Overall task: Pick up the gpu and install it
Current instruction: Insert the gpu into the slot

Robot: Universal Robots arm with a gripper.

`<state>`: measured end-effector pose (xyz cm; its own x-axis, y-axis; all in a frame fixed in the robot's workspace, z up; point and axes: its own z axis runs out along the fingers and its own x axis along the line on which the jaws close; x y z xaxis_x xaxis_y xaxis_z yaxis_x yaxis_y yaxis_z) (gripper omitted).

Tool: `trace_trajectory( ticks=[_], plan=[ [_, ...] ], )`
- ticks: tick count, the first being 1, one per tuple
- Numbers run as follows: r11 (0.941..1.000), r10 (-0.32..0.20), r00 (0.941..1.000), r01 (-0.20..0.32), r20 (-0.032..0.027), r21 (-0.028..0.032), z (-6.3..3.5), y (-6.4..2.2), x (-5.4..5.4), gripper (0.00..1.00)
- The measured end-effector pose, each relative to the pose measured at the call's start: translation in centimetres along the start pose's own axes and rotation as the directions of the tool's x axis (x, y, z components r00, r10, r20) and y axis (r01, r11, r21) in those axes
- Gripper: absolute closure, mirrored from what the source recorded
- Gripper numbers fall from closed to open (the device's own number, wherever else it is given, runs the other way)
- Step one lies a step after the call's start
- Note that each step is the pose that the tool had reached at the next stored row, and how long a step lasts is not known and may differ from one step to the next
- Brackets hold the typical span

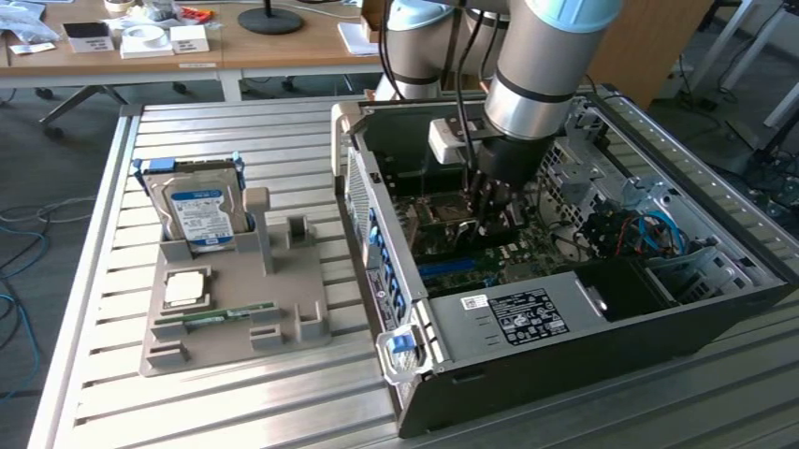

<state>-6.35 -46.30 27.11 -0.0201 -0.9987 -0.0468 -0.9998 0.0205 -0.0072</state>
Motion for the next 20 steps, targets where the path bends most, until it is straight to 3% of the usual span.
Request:
trace_trajectory(
  ticks=[20],
  plan=[
    [1.0000,0.000,1.0000,0.000,0.0001,0.0000,0.24,0.69,0.15,0.73]
  ],
)
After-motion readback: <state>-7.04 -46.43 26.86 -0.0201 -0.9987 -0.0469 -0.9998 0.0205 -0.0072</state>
